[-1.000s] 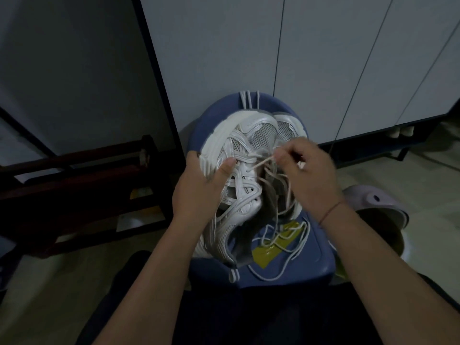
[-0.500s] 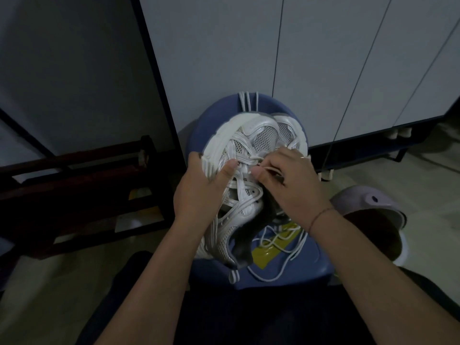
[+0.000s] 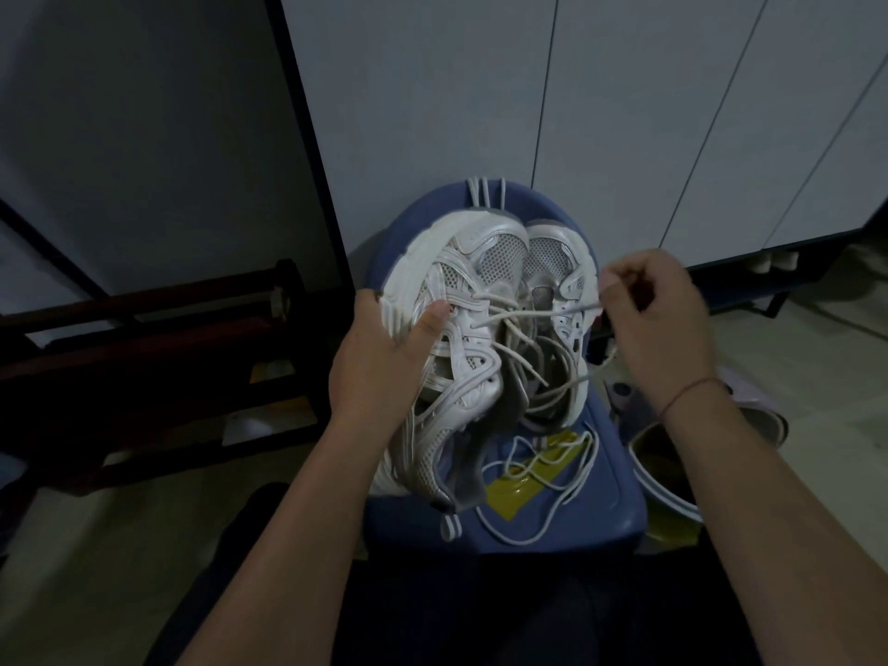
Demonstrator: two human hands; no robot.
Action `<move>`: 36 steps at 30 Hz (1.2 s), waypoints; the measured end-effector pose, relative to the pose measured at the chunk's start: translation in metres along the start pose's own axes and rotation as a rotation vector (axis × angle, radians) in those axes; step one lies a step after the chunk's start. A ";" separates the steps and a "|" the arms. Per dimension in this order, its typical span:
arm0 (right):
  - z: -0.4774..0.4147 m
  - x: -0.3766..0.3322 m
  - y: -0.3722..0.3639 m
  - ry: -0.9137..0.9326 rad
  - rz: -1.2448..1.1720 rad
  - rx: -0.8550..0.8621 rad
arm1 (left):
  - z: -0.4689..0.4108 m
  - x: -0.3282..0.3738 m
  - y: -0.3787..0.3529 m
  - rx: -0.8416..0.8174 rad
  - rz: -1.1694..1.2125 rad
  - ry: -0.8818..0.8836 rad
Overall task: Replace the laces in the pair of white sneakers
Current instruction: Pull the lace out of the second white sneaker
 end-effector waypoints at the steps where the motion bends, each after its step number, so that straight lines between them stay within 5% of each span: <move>1: 0.002 -0.011 -0.009 0.066 -0.004 -0.053 | 0.001 0.000 -0.001 -0.003 0.002 -0.002; 5: 0.020 -0.052 -0.046 0.304 0.082 -0.282 | 0.003 0.003 -0.006 -0.007 -0.024 -0.016; 9: 0.024 -0.066 -0.054 0.383 0.051 -0.264 | 0.006 0.004 -0.008 -0.011 -0.038 -0.029; 17: 0.002 -0.018 0.003 0.031 -0.225 0.114 | 0.001 -0.001 -0.003 -0.037 0.119 0.014; 24: 0.018 -0.047 -0.039 0.173 -0.107 -0.272 | 0.004 0.002 -0.010 -0.055 0.066 -0.007; 29: 0.024 -0.059 -0.052 0.298 -0.030 -0.307 | 0.006 0.003 -0.010 -0.044 0.057 -0.019; 31: 0.023 -0.052 -0.053 0.144 -0.253 -0.273 | 0.006 0.002 -0.010 -0.046 0.053 -0.018; 34: 0.018 -0.023 -0.041 -0.260 -0.740 0.025 | 0.003 -0.001 -0.009 -0.058 0.085 0.002; 36: 0.014 -0.004 -0.029 -0.348 -0.692 0.127 | 0.000 -0.004 -0.007 -0.062 0.143 0.031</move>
Point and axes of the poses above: each hand's wrist, its own z-axis away from the middle knuckle, its own y-axis out of the back of the hand, x = y × z, the point moved 8 cm from there along -z, towards the middle knuckle, and after that the axes turned 14 degrees about y, right-handed, at the moved point
